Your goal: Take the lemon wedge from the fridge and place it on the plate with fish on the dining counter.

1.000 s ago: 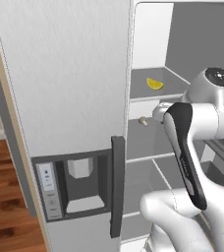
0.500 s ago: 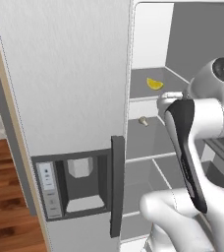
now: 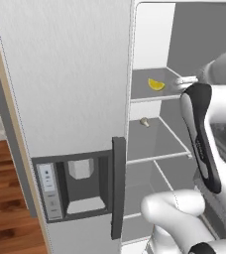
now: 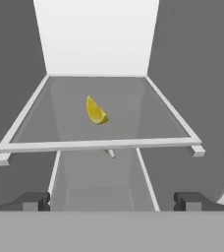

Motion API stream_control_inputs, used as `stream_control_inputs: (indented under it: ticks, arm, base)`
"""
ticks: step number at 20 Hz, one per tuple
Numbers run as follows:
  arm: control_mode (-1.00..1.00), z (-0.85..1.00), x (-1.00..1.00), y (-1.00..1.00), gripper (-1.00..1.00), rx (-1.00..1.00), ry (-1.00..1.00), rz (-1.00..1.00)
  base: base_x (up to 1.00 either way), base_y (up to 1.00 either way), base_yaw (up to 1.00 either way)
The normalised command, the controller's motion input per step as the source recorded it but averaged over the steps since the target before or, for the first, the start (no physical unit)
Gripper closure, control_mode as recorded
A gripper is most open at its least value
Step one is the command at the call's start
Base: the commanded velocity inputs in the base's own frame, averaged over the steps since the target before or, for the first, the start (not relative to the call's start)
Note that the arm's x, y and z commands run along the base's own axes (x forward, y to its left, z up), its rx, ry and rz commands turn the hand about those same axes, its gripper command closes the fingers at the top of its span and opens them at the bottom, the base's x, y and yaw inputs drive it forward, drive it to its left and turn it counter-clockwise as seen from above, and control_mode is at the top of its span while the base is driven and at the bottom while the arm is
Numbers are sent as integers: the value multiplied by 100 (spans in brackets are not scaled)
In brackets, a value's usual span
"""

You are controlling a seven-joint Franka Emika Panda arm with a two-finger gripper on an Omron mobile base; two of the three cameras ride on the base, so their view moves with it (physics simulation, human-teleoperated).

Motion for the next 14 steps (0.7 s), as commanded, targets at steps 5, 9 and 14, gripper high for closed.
stream_control_inputs:
  ticks: [5, 9, 14]
  arm:
    - [-100, 0, 62, 7, -100, 1, 16, 9]
    - [-100, 0, 49, 28, -100, -2, 16, 1]
    - [-100, -7, 45, 22, -100, -7, 9, 4]
  base:
    - [0, 0, 0]
    - [0, 0, 0]
    - [0, 0, 0]
